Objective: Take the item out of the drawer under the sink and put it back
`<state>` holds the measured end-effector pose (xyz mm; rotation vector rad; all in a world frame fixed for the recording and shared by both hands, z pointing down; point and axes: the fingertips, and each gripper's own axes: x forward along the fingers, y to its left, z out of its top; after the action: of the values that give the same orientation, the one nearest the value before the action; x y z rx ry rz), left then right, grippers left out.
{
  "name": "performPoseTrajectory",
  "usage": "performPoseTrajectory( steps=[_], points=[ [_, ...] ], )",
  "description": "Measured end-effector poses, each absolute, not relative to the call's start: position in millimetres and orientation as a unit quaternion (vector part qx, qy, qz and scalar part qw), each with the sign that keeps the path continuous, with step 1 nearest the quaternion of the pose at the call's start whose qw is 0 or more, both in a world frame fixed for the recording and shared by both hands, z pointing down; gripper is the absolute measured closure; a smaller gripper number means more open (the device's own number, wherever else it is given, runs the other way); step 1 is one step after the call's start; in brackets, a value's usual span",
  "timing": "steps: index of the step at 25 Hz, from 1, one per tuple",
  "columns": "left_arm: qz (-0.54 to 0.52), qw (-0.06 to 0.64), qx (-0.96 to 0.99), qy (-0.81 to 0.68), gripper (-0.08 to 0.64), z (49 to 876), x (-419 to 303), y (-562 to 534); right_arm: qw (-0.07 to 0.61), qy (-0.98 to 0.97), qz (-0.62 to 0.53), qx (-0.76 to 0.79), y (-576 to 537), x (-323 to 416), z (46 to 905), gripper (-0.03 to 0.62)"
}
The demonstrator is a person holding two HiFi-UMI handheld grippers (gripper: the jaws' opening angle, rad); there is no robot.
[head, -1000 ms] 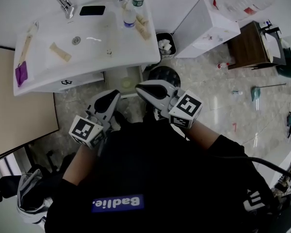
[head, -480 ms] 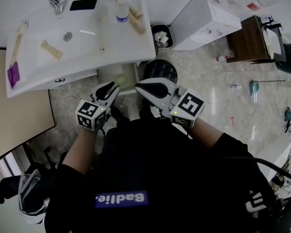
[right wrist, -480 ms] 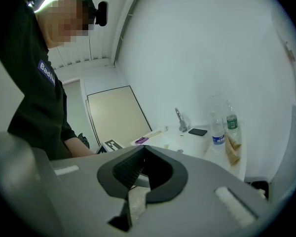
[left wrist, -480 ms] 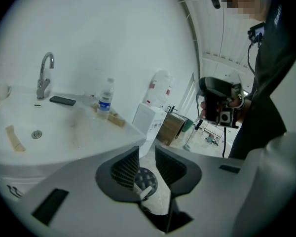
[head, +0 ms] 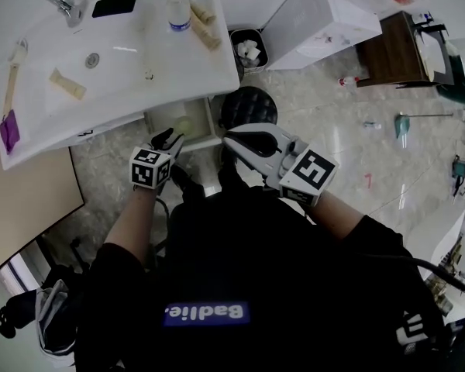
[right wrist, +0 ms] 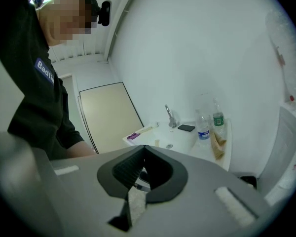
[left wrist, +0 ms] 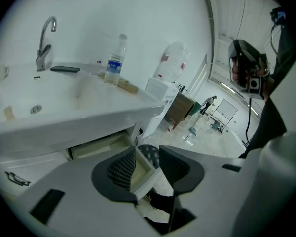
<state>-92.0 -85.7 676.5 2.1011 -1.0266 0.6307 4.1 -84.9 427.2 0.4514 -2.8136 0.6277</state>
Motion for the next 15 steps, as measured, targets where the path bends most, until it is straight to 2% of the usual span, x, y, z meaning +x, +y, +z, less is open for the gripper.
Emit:
performPoseTrajectory(
  steps=[15],
  points=[
    [0.373, 0.397, 0.736, -0.401, 0.425, 806.7, -106.7, -100.5, 0.159, -0.935, 0.249, 0.195, -79.5, 44.9, 468.7, 0.591]
  ],
)
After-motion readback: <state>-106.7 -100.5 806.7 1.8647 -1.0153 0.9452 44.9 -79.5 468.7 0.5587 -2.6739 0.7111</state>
